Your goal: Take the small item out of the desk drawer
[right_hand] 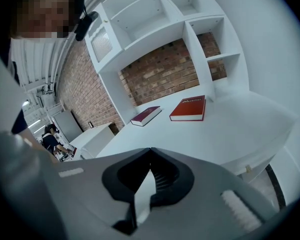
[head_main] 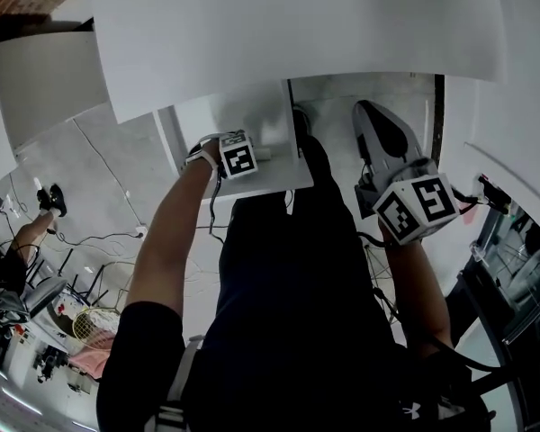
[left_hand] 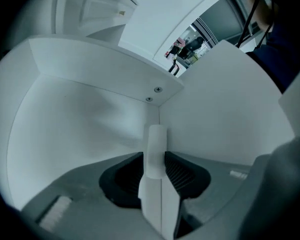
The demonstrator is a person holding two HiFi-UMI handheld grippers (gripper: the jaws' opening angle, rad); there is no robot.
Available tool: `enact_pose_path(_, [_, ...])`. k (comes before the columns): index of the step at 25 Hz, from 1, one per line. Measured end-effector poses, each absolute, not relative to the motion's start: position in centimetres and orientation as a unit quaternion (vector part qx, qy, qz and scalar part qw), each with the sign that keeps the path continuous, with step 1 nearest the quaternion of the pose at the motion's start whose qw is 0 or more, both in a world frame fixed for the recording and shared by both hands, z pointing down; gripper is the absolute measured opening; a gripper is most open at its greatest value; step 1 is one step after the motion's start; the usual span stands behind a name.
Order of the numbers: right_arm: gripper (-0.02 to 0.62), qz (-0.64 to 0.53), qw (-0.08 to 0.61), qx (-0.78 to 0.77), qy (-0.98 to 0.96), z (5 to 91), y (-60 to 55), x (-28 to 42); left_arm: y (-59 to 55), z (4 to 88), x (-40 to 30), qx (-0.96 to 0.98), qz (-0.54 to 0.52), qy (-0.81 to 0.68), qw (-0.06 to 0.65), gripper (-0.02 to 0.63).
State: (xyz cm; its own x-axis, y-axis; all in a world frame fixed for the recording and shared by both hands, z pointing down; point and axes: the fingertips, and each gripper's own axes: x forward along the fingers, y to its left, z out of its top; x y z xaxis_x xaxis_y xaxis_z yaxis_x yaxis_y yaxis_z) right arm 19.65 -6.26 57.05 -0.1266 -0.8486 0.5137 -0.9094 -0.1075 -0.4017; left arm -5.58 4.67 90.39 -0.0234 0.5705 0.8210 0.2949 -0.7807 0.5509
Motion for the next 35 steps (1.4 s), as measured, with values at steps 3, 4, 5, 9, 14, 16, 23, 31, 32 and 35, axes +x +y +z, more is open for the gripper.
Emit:
enact_pose_path(3, [0.003, 0.348, 0.048, 0.661, -0.663, 57.2, -5.8, 19.8, 5.0, 90.5, -5.0, 0.692, 0.640, 0.318, 0.100, 0.144])
enact_pose_path(4, [0.003, 0.348, 0.048, 0.660, -0.664, 57.3, -5.7, 19.7, 5.3, 90.6, -5.2, 0.689, 0.642, 0.320, 0.105, 0.144])
enact_pose_path(5, [0.003, 0.349, 0.049, 0.660, -0.664, 57.4, -5.7, 19.7, 5.6, 90.8, -5.4, 0.686, 0.644, 0.321, 0.112, 0.144])
enact_pose_path(9, [0.003, 0.349, 0.052, 0.654, -0.669, 57.6, -5.6, 19.5, 5.9, 91.1, -5.4, 0.687, 0.646, 0.311, 0.122, 0.132])
enact_pose_path(14, [0.003, 0.344, 0.053, 0.642, -0.683, 57.2, -6.5, 18.6, 4.4, 90.6, -5.2, 0.703, 0.646, 0.273, 0.114, 0.126])
enact_pose_path(16, [0.003, 0.340, 0.052, 0.636, -0.691, 56.8, -7.0, 18.3, 3.4, 90.0, -5.0, 0.715, 0.642, 0.253, 0.112, 0.126])
enact_pose_path(23, [0.003, 0.320, 0.048, 0.603, -0.729, 54.5, -9.4, 16.0, -1.2, 85.9, -4.2, 0.770, 0.610, 0.150, 0.111, 0.126])
enact_pose_path(31, [0.003, 0.288, 0.047, 0.567, -0.770, 50.7, -12.1, 13.0, -6.7, 78.9, -4.5, 0.824, 0.550, 0.013, 0.139, 0.126])
enact_pose_path(32, [0.003, 0.283, 0.047, 0.562, -0.775, 50.2, -12.4, 12.6, -7.5, 78.1, -4.6, 0.829, 0.541, -0.005, 0.138, 0.126])
enact_pose_path(35, [0.003, 0.269, 0.044, 0.553, -0.787, 48.7, -12.9, 11.7, -10.0, 75.4, -4.8, 0.843, 0.517, -0.060, 0.135, 0.126])
